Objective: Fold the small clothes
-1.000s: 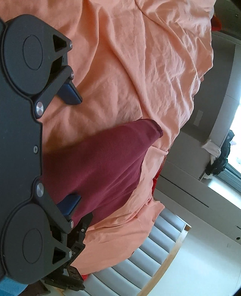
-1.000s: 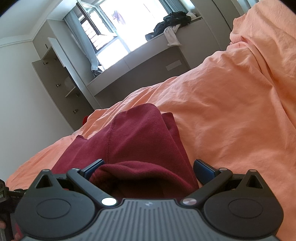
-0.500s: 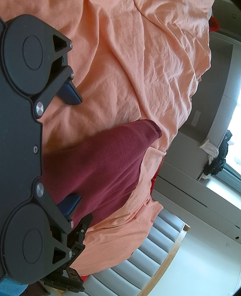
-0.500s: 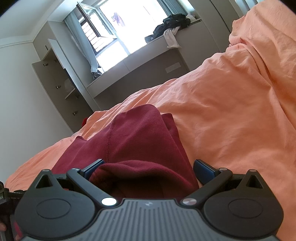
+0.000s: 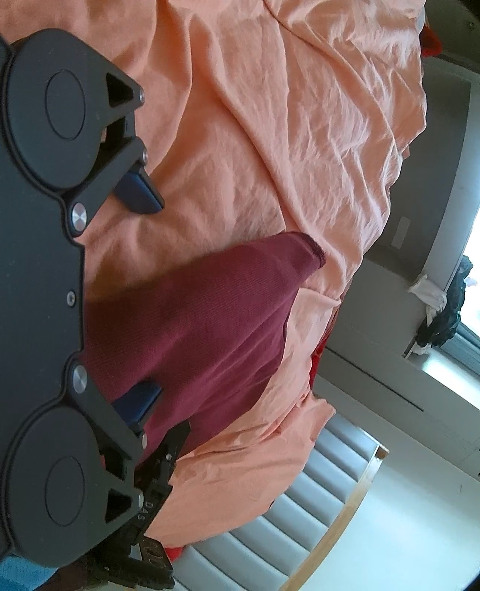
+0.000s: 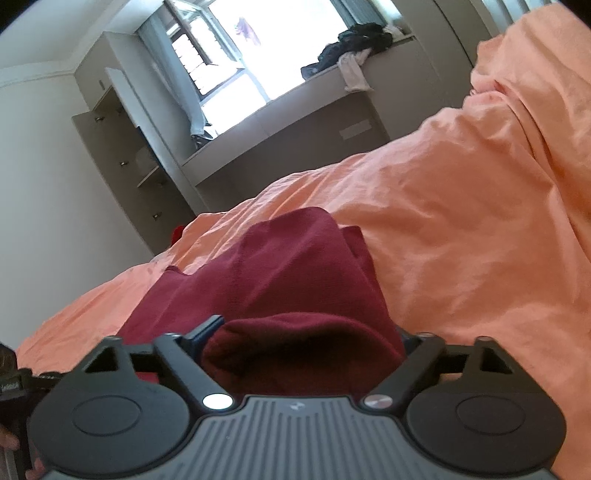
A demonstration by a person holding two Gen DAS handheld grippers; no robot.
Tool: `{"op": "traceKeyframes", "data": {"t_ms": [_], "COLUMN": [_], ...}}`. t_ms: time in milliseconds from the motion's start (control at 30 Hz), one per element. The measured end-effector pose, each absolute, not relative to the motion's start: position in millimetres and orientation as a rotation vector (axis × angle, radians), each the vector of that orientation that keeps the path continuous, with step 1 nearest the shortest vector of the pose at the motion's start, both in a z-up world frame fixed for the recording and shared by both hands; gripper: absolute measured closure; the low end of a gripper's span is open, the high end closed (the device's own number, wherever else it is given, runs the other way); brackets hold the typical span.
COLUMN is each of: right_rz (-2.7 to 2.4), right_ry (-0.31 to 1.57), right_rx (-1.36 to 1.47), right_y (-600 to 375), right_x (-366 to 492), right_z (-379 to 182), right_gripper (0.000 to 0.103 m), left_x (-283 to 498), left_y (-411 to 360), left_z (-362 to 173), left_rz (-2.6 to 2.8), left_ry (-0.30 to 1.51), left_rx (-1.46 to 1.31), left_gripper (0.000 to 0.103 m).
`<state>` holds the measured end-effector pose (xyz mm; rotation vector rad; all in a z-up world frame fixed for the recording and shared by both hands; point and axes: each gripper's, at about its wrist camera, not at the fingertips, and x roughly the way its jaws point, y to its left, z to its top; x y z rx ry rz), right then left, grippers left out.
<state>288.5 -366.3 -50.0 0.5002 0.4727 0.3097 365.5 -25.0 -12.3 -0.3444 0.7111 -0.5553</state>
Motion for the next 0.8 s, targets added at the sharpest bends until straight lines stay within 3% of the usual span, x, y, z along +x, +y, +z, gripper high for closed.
{"op": "traceKeyframes", "data": {"t_ms": [100, 200, 333, 433, 633, 800], "right_rz": [0.326, 0.331, 0.316, 0.297, 0.270, 0.235], "right_ry": [0.462, 0.448, 0.402, 0.330, 0.169, 0.078], "right_rx": [0.481, 0.444, 0.326, 0.217, 0.104, 0.069], "right_y": [-364, -361, -348, -335, -316, -302], "right_x": [285, 283, 278, 271, 270, 284], "right_z": [-46, -43, -34, -24, -3, 7], "right_gripper": [0.031, 0.041, 0.061, 0.070, 0.072, 0.073], "left_x": [364, 365, 364, 364, 367, 390], "left_y": [-28, -35, -51, -63, -85, -87], "left_z": [-9, -4, 13, 29, 60, 63], "left_rz": [-0.585, -0.625, -0.596, -0.582, -0.505, -0.469], "left_ry": [0.704, 0.712, 0.694, 0.656, 0.470, 0.359], "left_rx": [-0.331, -0.334, -0.234, -0.138, 0.074, 0.087], "left_gripper": [0.022, 0.052, 0.076, 0.082, 0.083, 0.083]}}
